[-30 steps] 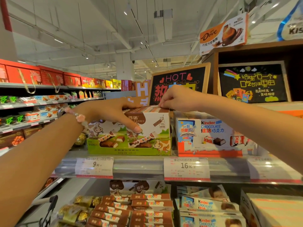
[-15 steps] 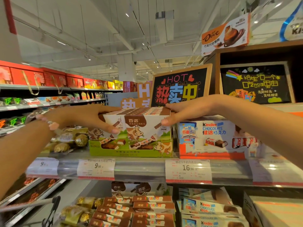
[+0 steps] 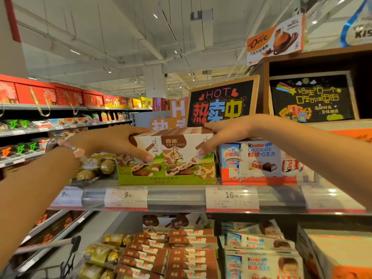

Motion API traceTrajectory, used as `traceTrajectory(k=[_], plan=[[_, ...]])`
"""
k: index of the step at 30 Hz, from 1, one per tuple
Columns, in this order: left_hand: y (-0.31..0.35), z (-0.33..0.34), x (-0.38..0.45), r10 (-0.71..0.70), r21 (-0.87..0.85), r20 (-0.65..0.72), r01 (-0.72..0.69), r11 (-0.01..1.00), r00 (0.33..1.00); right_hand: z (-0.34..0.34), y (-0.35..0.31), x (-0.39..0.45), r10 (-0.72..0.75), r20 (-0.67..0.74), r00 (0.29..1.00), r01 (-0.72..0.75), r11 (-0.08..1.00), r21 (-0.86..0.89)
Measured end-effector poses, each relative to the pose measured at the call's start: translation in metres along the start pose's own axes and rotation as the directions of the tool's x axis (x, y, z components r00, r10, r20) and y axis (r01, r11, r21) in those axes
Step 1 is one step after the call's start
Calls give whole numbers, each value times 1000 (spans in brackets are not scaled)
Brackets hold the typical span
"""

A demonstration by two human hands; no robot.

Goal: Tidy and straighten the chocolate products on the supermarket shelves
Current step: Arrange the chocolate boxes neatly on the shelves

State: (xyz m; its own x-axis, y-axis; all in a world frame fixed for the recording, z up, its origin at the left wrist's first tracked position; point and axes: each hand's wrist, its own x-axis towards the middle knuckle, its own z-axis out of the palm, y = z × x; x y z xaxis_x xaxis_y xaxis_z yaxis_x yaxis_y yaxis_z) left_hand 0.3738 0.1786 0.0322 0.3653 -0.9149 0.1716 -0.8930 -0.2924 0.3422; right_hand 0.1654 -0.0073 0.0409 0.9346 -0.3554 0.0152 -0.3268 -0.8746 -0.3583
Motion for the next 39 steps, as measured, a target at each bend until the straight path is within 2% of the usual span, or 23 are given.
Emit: traceTrajectory(k=[2,5,8,10,15,18,20,22,25,27,29,31,35,37,39], plan=[[2,-1,-3,16,94,-38,-13,996,999,2,-1,-3,-59,-57,997,60,998,15],[4,3,-10,111,248,-196,-60,967,974,9,-3,-11,-165,-170,972,165,986,-19],[6,13,-17,242,309,-321,-140,941,916,21,-2,-19,-314,-334,889,226,934,-277],[6,17,-20,266,300,-335,-166,940,904,27,-3,-22,-366,-382,848,218,900,-378],[6,18,-23,207,305,-273,-120,945,939,29,-7,-23,-335,-361,870,192,906,-377],[5,28,-30,228,378,-275,-113,919,934,38,-8,-27,-328,-409,852,95,864,-494],[4,40,-38,325,445,-355,-147,883,877,52,-6,-32,-426,-495,757,46,791,-610],[5,53,-52,419,494,-428,-180,850,801,70,-10,-43,-585,-525,618,128,734,-668],[5,82,-75,601,603,-483,-256,756,636,101,-12,-59,-792,-402,460,339,575,-745],[4,103,-91,693,650,-420,-338,680,587,124,-11,-68,-860,-282,425,449,471,-759],[0,123,-103,728,667,-280,-419,616,626,150,-6,-72,-851,-161,499,536,450,-714],[-8,141,-111,701,651,-121,-477,591,703,173,2,-71,-788,-66,612,567,496,-658],[-28,169,-114,552,556,84,-498,665,830,215,25,-56,-518,-38,855,381,675,-633],[-44,181,-106,411,532,124,-410,741,903,228,34,-50,-433,-68,899,310,737,-601],[-60,191,-98,256,488,183,-314,814,949,236,39,-46,-404,-94,910,280,766,-578]])
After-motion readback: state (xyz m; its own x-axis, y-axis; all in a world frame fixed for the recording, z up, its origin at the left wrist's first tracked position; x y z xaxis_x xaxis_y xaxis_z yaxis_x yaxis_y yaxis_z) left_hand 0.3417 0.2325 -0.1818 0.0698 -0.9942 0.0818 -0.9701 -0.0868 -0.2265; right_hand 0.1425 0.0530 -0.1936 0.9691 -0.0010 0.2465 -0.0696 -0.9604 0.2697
